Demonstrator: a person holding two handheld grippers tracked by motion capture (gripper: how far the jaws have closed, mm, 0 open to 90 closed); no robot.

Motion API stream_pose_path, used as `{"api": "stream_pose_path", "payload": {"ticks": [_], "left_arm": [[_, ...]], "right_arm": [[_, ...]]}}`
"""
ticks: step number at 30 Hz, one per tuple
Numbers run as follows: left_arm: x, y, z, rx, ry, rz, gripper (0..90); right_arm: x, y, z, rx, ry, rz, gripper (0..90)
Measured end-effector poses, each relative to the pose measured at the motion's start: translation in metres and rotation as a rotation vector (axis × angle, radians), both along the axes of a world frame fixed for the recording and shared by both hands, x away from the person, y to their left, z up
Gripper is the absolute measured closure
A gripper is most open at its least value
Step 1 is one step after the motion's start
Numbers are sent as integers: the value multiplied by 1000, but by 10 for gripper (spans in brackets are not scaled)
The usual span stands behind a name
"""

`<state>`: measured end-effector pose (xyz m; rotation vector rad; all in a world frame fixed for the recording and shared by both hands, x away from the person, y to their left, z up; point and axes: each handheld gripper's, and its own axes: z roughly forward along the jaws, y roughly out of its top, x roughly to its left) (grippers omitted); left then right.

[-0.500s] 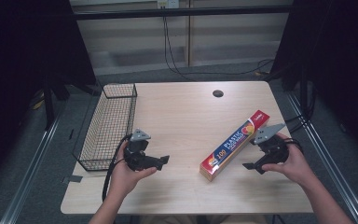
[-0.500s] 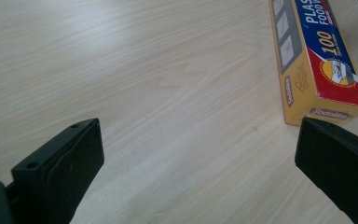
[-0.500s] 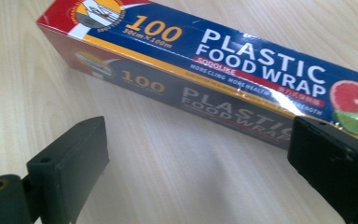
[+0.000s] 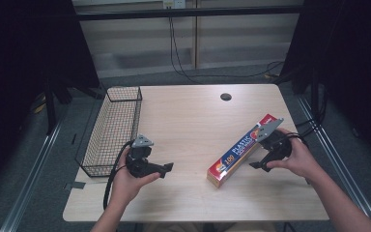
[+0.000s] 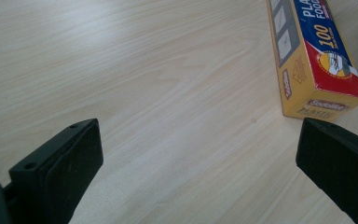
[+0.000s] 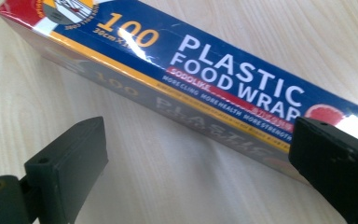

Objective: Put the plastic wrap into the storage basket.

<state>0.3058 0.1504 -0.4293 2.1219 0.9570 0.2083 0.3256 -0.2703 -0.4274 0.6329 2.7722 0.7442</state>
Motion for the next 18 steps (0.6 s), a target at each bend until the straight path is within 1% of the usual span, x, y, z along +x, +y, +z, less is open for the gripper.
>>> {"api": "stream_pose_path", "payload": {"ticks": [2,3,5,6,9,11,12,13,14,16,18], "left_arm": [[0,-1,0,3,5,0,10],[0,-1,-1,13,6,-5,12],[-1,-2,-1,9,7,-4,12],[-1,-2,-2,17,7,-13,18],[0,-3,-3,17,15,-13,20],[0,-3,-4,15,16,-17,21],[0,-3,-4,22,17,-15,22],[1,-3,-4,23,20,-25,24],[1,-3,-5,25,19,-24,24],[1,-3,-4,26,22,-26,26],[1,-3,-5,23,23,-26,28]], "right_arm": [[2,0,0,0,-3,7,38],[7,0,0,-11,-6,16,35],[10,0,0,-16,-9,22,31],[14,1,-1,-32,-16,26,25],[20,3,-2,-48,-24,33,21],[24,6,-2,-62,-20,44,21],[26,6,-2,-69,-22,58,21],[28,7,-3,-65,-24,68,20],[29,8,-3,-67,-16,70,19],[32,8,-3,-78,-19,87,17],[35,8,-4,-80,-12,89,16]]}}
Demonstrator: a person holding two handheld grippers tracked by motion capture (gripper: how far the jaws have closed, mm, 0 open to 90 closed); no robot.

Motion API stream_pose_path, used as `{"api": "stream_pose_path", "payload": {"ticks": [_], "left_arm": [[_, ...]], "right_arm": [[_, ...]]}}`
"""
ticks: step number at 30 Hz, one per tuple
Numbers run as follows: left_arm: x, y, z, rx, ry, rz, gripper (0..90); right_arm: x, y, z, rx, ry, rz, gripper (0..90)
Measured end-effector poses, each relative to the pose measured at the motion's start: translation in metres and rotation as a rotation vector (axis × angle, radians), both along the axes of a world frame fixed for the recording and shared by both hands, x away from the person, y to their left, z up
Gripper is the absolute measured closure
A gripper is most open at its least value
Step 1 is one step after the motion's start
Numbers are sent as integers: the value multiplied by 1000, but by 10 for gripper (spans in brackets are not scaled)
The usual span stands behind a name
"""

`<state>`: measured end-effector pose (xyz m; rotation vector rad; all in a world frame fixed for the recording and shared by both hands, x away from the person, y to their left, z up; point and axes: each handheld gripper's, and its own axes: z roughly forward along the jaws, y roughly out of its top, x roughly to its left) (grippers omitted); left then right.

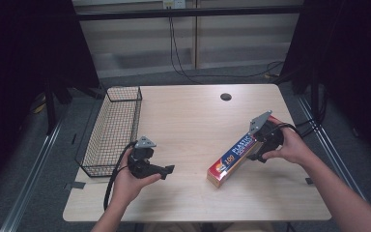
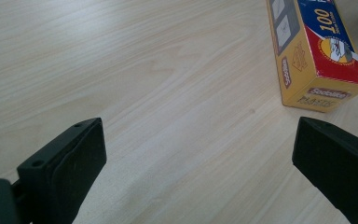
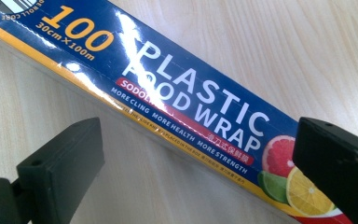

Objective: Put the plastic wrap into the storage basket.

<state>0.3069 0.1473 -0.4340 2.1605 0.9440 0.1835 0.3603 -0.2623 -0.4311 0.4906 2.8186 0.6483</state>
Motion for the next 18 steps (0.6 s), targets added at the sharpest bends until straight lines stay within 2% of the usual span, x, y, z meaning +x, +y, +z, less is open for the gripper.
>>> {"api": "stream_pose_path", "payload": {"ticks": [3,4,5,8,10,14,18], "left_arm": [[-1,-1,-1,4,2,-5,29],[-1,-2,-2,0,5,-6,29],[-1,-2,-2,1,6,-10,29],[-1,-3,-2,-2,12,-19,31],[0,-3,-2,-2,13,-17,32],[0,-3,-2,0,16,-16,34],[1,-3,-4,-2,18,-19,35]], "right_arm": [[4,0,-2,-5,-8,25,17],[4,0,-3,-9,6,25,22],[6,0,-5,-13,-4,46,19],[9,3,-9,-42,-3,37,18],[12,4,-10,-50,-19,42,17],[15,3,-12,-33,4,59,8],[19,4,-12,-24,-5,94,0]]}}
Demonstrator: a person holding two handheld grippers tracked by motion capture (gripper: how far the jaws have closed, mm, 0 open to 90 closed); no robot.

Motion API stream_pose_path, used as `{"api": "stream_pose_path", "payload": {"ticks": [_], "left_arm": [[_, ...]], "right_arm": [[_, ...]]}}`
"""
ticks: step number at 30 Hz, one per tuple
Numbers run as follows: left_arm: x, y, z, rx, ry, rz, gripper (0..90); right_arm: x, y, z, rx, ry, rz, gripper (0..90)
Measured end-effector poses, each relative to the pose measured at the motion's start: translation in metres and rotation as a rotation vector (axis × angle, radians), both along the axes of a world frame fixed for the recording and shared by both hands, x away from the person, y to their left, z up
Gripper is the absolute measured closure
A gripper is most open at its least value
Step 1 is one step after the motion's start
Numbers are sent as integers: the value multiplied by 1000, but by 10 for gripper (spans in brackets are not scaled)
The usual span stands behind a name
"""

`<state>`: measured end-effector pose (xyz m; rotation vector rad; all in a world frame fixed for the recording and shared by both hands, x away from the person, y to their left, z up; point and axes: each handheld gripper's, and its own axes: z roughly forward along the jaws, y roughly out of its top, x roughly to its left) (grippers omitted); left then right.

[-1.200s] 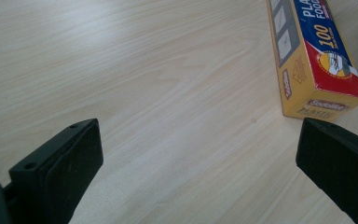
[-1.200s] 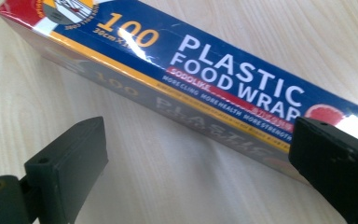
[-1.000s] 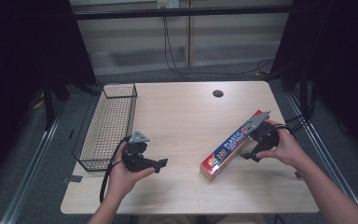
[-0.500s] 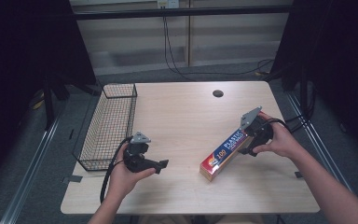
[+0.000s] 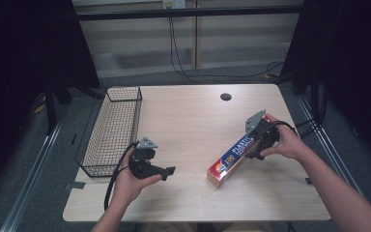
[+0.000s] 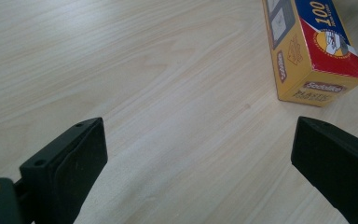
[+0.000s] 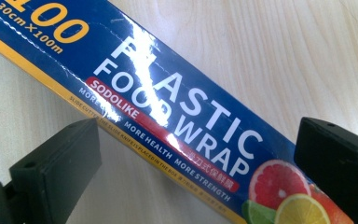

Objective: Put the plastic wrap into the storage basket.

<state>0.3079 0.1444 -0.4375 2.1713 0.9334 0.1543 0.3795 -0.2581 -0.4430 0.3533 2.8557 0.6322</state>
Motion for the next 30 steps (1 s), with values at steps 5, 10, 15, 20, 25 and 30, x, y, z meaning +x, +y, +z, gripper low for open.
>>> {"api": "stream_pose_path", "payload": {"ticks": [5,10,15,20,25,30], "left_arm": [[-1,-1,-1,11,4,1,36],[-3,-3,-4,11,13,-9,37],[-2,-3,-4,14,19,-9,37],[-4,-3,-4,24,22,-7,40],[-5,-2,-5,27,27,-9,40],[-4,-2,-5,27,27,-7,40]], "right_arm": [[2,2,1,11,3,7,0],[3,3,0,16,12,26,0],[6,3,-1,20,24,46,0],[4,9,-3,13,52,69,0],[2,11,-3,14,58,88,3],[0,14,-3,13,56,106,0]]}}
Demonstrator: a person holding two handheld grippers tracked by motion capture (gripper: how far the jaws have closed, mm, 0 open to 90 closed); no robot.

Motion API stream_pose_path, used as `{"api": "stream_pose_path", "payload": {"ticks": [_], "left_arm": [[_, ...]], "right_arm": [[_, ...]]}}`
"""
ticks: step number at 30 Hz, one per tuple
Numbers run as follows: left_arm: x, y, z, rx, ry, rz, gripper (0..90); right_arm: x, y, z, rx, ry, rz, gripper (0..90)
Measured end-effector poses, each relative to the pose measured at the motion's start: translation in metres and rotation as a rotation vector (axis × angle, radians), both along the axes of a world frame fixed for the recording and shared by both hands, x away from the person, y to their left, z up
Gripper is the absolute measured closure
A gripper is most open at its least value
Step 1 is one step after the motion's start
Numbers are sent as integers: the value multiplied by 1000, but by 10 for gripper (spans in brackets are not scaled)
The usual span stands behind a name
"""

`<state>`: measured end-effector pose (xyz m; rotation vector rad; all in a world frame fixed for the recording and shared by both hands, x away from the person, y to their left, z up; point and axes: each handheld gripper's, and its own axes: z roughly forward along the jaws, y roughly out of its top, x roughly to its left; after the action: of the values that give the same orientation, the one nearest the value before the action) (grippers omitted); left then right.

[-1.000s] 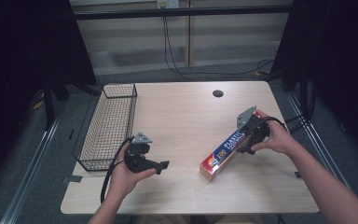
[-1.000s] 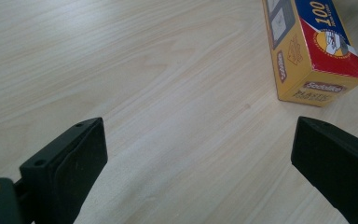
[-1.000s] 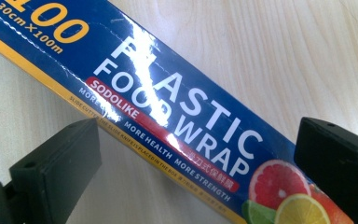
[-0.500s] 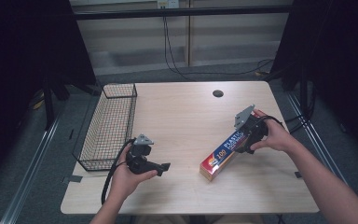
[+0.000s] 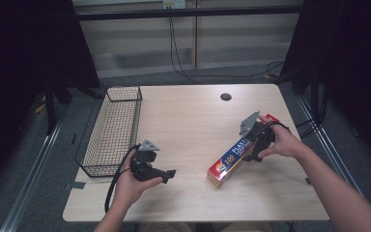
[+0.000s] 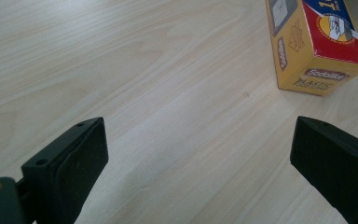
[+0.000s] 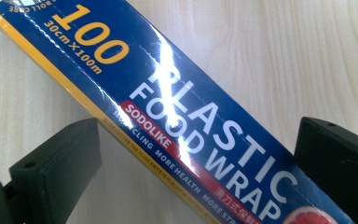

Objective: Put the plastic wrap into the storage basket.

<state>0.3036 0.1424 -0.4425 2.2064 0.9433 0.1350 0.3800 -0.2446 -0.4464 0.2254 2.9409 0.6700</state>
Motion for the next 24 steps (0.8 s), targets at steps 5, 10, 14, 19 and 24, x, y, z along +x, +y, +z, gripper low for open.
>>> {"api": "stream_pose_path", "payload": {"ticks": [5,10,14,19,24], "left_arm": [[0,-1,0,6,2,-5,41],[0,-2,-1,10,7,-10,42],[0,-2,-1,10,7,-13,43],[0,-2,-2,11,10,-12,43],[0,-3,-3,11,15,-10,43]], "right_arm": [[-2,2,0,6,-3,15,10],[-5,3,2,3,-14,32,70],[-6,3,3,0,-17,47,74],[-7,7,1,-20,-29,54,49],[-4,9,-4,-55,-37,42,0]]}}
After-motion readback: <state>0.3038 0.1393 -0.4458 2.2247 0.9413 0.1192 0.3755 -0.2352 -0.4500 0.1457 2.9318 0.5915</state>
